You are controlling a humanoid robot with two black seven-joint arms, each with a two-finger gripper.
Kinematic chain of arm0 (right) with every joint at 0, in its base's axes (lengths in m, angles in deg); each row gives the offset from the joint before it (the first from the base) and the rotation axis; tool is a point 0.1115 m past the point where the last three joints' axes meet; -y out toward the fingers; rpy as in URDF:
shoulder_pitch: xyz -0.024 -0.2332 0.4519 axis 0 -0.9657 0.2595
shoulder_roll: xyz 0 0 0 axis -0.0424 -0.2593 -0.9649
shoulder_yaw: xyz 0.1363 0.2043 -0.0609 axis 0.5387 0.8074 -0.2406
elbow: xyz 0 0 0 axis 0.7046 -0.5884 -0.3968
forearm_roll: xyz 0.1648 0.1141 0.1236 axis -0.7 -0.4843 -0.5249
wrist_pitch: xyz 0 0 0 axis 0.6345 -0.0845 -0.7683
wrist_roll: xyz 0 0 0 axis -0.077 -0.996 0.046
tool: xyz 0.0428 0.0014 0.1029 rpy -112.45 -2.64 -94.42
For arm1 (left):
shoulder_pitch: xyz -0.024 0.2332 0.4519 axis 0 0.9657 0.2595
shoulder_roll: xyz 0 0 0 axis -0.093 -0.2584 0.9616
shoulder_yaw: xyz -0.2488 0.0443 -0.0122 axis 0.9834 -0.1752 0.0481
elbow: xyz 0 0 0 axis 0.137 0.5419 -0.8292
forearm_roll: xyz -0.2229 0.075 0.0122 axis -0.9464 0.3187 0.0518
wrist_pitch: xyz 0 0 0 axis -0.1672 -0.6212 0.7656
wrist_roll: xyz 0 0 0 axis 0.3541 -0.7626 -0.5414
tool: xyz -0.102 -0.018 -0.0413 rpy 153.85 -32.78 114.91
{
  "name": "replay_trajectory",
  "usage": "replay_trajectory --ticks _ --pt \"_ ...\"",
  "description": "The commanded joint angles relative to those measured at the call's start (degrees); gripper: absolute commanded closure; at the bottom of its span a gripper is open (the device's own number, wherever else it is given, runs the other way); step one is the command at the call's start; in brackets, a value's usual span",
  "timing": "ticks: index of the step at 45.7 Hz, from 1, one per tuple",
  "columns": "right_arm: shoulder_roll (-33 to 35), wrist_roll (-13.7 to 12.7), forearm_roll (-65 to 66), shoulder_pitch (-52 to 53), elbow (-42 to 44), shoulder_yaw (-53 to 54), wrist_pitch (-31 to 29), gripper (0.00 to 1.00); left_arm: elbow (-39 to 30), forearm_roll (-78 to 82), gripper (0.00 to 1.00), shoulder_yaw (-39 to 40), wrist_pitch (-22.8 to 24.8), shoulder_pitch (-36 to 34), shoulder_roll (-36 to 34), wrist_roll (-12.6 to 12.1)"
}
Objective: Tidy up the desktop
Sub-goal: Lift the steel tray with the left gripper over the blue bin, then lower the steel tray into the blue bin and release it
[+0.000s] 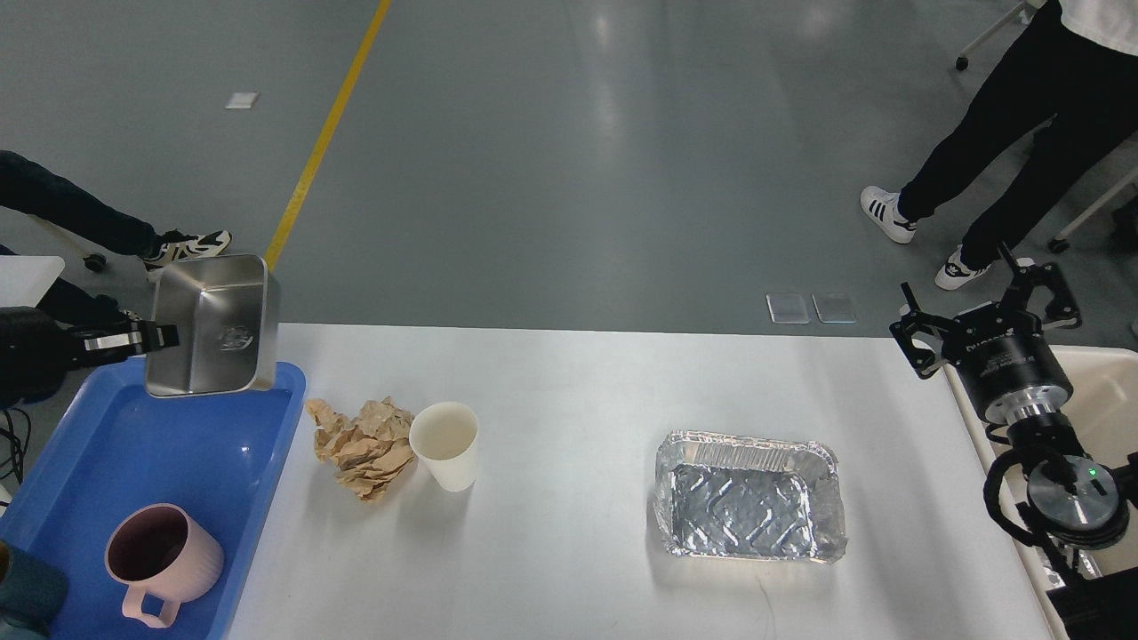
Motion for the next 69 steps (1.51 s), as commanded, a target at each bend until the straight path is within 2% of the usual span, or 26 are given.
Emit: replay_trajectory --ticks 1,10,18,28,32,34,38,41,51,57,63,69 --pt "0.08 0.0 0.0 -0.07 0.09 -0.02 -0.09 0.0 8.56 -0.18 0.98 -0.44 -0.72 0.35 0.06 -0.02" --pt "-0.01 0.0 0.0 -0.07 0.1 -0.02 -0.09 0.0 15.25 -0.18 0.98 -1.41 -2.12 1.05 2.7 0.24" --pt "-0.01 0.0 0.0 -0.16 0.1 -0.02 -0.18 0.0 26.41 0.0 0.97 -2.91 -3.97 1.23 7.09 0.33" --pt "-0.1 0.0 0.0 -0.6 0.1 -0.02 -0.18 0.0 32.13 0.61 0.93 -3.08 -5.9 1.05 14.12 0.16" --pt "-0.1 0.0 0.0 -0.77 0.1 -0.11 -0.27 0.0 34.15 0.61 0.86 -3.87 -7.66 0.79 16.67 -0.02" --pt "-0.1 0.0 0.0 -0.77 0.1 -0.11 -0.27 0.0 34.42 0.53 0.78 -4.48 -8.1 0.7 17.29 -0.02" --pt "-0.01 0.0 0.0 -0.77 0.1 -0.11 -0.27 0.0 34.6 -0.09 0.44 -5.1 -8.36 0.7 17.99 -0.02" --pt "-0.01 0.0 0.0 -0.86 0.1 -0.11 -0.27 0.0 34.6 -0.18 0.32 -5.19 -8.36 0.7 18.35 -0.02" --pt "-0.1 0.0 0.0 -0.86 0.1 -0.11 -0.27 0.0 34.59 -0.44 0.18 -5.19 -7.49 0.18 18.08 0.33" --pt "-0.27 0.0 0.0 -0.77 0.1 -0.11 -0.27 0.0 34.16 -2.72 0.12 -3.87 -6.52 -2.98 18.08 0.86" --pt "-0.36 0.0 0.0 -0.68 0.1 -0.11 -0.18 0.0 33.63 -13.69 0.06 -3.26 -5.46 -7.9 17.91 2.53" --pt "-0.01 0.0 0.09 -0.68 0.1 -0.11 -0.18 0.0 33.1 -29.33 0.03 -2.12 -6.52 -11.95 19.05 2.79"
